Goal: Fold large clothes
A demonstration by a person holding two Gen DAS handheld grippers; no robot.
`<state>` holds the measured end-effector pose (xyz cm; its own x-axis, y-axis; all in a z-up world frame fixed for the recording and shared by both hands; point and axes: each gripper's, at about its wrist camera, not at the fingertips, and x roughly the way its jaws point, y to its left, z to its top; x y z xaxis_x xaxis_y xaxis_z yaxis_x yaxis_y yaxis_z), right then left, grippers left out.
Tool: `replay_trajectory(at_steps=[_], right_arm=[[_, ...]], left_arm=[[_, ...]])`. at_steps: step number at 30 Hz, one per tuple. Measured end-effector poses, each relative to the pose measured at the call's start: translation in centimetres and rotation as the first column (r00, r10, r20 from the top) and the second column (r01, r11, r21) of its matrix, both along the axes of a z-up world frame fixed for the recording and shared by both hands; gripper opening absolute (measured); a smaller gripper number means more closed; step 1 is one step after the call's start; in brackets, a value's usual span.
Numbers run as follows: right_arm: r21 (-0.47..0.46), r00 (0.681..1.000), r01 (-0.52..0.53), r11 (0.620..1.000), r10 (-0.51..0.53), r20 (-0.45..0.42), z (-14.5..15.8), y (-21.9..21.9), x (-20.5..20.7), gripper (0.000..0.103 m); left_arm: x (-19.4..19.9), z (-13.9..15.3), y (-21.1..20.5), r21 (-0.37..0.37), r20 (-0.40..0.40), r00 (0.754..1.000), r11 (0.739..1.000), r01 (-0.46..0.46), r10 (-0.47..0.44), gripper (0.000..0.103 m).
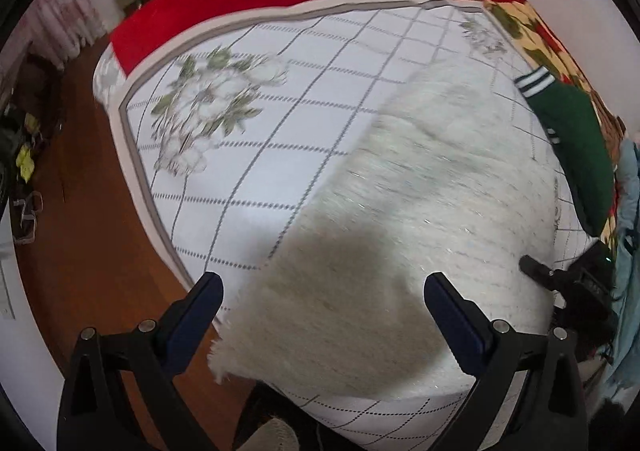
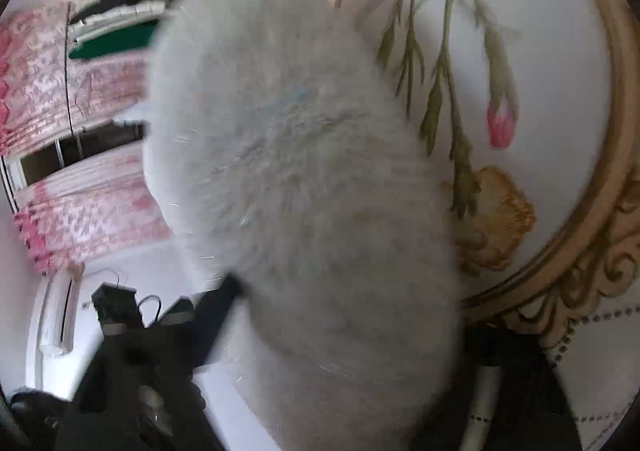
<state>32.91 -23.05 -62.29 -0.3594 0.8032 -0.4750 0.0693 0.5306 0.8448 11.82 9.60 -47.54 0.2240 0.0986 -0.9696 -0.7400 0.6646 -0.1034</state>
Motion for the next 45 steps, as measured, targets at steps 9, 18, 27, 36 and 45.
replay_trajectory(at_steps=[9,18,27,36,45], right_arm=[[-0.295,0.929,0.363,0.884,-0.369,0.037,4.5,-14.4,-6.3,0.035],[-0.33,0.977,0.199,0.923,-0.158,0.146,9.9,-14.2,-3.8,0.065],[-0.35,0.986,0.113,0.93,-0.06,0.158,12.1,-12.1,-3.6,0.066],[-0.362,0.983,0.151,0.92,-0.1,0.155,12.1,-12.8,-2.7,0.066],[-0.359,0.98,0.107,0.927,-0.038,0.193,12.0,-8.0,-3.0,0.066]], left_arm=[[2.5,-0.3,-3.8,-0.045,-0.04,0.997,0.997,0.061,-0.063,0.103],[-2.1,-6.2,-8.3,-0.284,-0.165,0.986,0.955,-0.083,0.036,0.102],[1.6,-11.4,-7.9,-0.325,-0.086,0.993,0.94,-0.105,0.081,0.09],[-2.4,-6.4,-4.4,-0.367,0.001,0.986,0.917,-0.156,0.168,0.09],[3.4,0.0,2.5,-0.255,0.189,0.964,0.957,-0.135,0.186,0.091]])
